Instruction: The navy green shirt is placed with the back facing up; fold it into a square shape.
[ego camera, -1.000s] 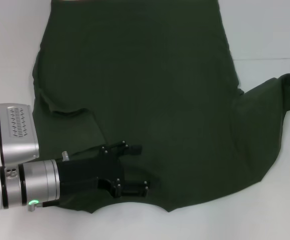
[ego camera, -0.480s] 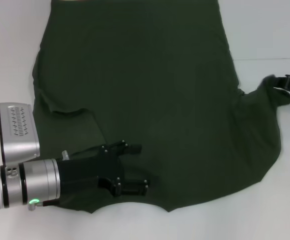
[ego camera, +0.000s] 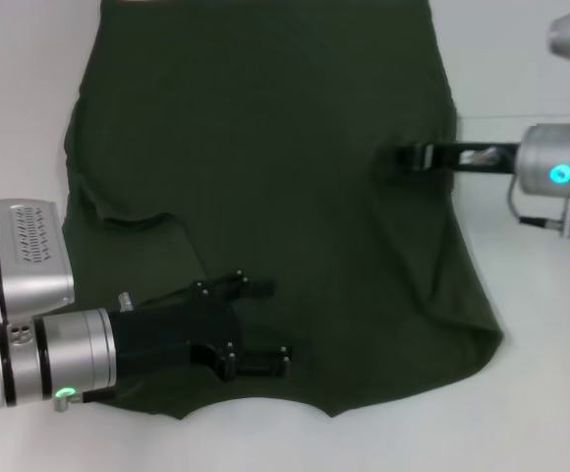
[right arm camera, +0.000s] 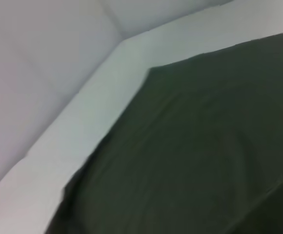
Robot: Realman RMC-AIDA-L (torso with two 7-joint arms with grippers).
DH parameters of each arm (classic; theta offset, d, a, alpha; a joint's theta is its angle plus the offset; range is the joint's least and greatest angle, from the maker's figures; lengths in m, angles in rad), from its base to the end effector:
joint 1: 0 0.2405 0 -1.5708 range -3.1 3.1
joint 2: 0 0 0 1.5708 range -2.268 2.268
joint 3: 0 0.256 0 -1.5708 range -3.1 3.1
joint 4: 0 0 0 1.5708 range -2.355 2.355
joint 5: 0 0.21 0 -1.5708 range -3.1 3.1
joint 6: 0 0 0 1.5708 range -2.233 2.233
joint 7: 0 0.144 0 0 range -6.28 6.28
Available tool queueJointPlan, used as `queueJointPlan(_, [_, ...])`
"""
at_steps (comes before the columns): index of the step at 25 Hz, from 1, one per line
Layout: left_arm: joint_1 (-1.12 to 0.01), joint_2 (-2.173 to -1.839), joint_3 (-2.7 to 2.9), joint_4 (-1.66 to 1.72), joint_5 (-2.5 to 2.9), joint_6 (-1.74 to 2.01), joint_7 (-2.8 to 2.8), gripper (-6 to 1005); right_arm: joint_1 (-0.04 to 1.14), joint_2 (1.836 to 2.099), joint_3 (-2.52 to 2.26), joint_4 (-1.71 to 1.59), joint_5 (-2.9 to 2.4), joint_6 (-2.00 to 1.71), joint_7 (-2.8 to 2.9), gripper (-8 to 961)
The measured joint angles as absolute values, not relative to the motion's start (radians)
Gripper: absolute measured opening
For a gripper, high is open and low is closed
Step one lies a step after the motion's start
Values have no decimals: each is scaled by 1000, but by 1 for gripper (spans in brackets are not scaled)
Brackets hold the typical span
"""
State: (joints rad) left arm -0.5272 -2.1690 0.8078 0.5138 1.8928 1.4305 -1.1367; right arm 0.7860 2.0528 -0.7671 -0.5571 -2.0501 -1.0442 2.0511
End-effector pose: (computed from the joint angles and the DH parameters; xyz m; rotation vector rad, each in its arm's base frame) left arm -0.2452 0.3126 -0.0677 -2.7532 -0.4786 -0.7651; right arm 0.2223 0.4339 -0.0071 -2.3002 1.2820 0.5847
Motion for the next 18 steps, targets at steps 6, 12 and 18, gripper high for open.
queueJointPlan(6, [-522,-2169,791,513,1892,1417,-1138,949,792,2060,-803,-571,-2044,-1072,2056,187])
queueJointPlan(12, [-524,-2169,791,512,1891,1415,-1145,950,769,2042,-760,-573,-2042,-1066,2059,360])
queueJointPlan(18, [-525,-2168,790,515,1881,1416,-1152,950,736,2040,-713,-575,-2019,-1097,2024,563])
